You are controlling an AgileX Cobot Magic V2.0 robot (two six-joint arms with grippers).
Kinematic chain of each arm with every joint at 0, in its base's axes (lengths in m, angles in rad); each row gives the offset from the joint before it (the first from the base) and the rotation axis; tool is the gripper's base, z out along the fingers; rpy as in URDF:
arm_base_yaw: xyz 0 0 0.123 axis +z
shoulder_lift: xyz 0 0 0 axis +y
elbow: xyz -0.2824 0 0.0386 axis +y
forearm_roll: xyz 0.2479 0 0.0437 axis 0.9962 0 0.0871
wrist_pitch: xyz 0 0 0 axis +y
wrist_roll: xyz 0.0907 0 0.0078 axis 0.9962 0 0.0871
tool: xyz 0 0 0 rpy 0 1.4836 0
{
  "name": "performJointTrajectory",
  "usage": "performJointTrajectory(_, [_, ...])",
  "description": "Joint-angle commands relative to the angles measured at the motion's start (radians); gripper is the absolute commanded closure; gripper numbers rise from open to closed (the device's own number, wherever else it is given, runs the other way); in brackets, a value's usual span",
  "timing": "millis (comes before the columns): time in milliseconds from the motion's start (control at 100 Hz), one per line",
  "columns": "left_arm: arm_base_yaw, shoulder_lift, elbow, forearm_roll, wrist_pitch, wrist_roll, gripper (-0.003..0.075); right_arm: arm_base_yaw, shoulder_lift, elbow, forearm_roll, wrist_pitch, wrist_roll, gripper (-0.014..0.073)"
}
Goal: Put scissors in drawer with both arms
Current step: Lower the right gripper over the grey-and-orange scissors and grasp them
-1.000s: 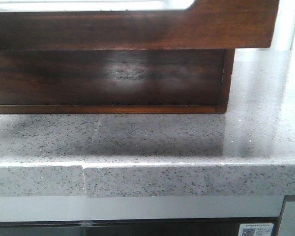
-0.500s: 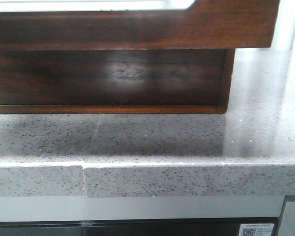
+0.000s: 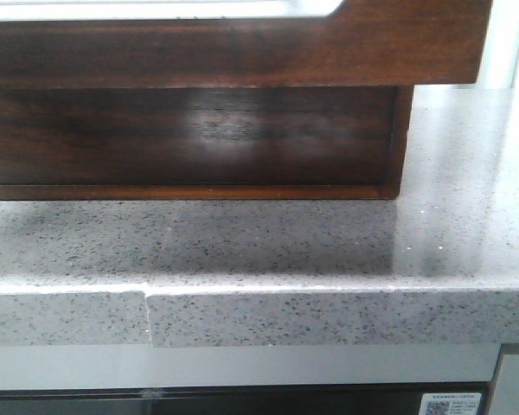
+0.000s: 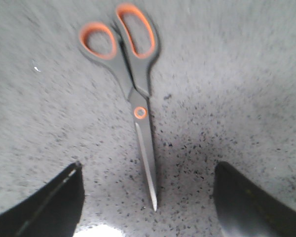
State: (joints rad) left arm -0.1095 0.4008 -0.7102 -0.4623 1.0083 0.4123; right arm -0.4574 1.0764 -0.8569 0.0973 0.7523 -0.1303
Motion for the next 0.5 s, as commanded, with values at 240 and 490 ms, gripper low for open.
performJointTrajectory(240, [-0.156,0.053,-0.041,0.106,-0.187,-0.012,0.0353,-0.006,0.308,-0.290,0.012,0.185,-0.077,0.0144])
performJointTrajectory(490, [-0.191,0.058,-0.041,0.131,-0.270,-0.010,0.0353,0.018,0.478,-0.434,0.012,0.322,-0.145,0.0144])
